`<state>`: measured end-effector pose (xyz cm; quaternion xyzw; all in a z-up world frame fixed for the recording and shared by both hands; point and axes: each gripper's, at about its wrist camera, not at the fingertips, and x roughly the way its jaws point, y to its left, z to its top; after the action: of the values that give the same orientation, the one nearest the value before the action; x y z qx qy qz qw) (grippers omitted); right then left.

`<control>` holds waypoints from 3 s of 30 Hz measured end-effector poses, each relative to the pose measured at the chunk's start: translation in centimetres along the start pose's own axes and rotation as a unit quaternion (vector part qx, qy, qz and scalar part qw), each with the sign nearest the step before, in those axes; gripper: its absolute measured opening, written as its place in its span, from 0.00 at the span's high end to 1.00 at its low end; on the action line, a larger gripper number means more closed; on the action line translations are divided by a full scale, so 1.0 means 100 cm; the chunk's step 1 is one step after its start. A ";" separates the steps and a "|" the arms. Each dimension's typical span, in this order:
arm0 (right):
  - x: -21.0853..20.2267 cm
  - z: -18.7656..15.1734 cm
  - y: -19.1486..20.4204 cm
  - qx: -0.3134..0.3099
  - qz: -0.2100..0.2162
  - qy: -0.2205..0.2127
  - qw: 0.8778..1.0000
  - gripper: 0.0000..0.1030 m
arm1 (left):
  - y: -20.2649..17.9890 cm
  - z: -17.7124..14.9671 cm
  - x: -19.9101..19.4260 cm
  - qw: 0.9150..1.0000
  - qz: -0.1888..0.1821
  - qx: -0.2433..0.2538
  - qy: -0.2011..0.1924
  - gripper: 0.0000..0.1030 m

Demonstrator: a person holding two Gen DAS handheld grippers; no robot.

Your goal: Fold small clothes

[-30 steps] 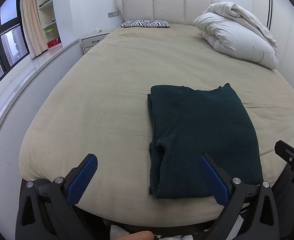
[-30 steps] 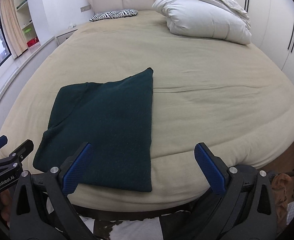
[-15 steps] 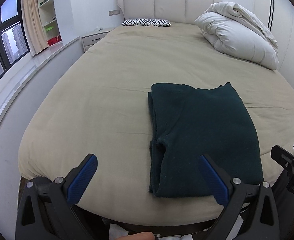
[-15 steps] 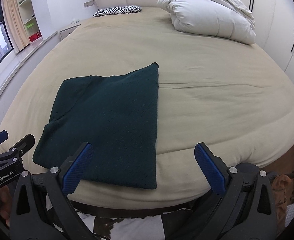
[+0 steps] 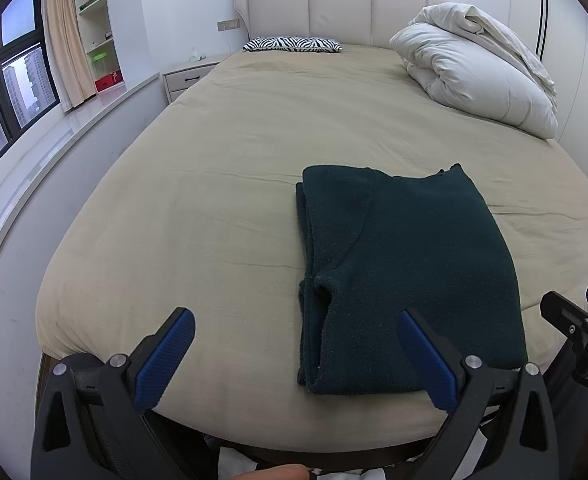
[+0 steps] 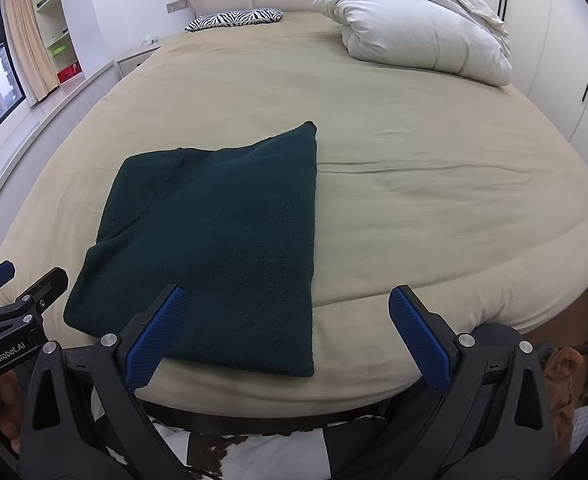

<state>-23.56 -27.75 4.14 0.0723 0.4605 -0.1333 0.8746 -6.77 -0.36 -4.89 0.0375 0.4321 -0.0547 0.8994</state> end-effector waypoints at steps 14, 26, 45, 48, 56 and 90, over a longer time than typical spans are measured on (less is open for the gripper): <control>0.000 -0.001 0.000 0.002 0.001 0.001 1.000 0.00 | 0.000 -0.001 0.000 1.000 0.000 0.000 0.001 0.00; 0.001 -0.003 0.001 0.003 0.000 0.002 1.000 0.00 | 0.000 -0.002 0.001 1.000 0.000 0.000 0.002 0.00; 0.002 -0.003 0.000 0.003 0.001 0.004 1.000 0.00 | 0.000 -0.003 0.001 1.000 0.000 0.001 0.002 0.00; 0.002 -0.004 0.000 0.003 0.001 0.004 1.000 0.00 | 0.000 -0.005 0.001 1.000 0.000 0.001 0.002 0.00; 0.002 -0.004 0.000 0.003 0.001 0.004 1.000 0.00 | 0.001 -0.005 0.001 1.000 0.000 0.001 0.003 0.00; 0.003 -0.004 0.001 0.004 0.001 0.005 1.000 0.00 | 0.000 -0.010 -0.003 1.000 -0.009 0.005 0.002 0.00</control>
<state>-23.74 -27.60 3.68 0.0771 0.4645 -0.1335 0.8720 -7.74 -0.18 -5.32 0.0377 0.4336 -0.0649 0.8980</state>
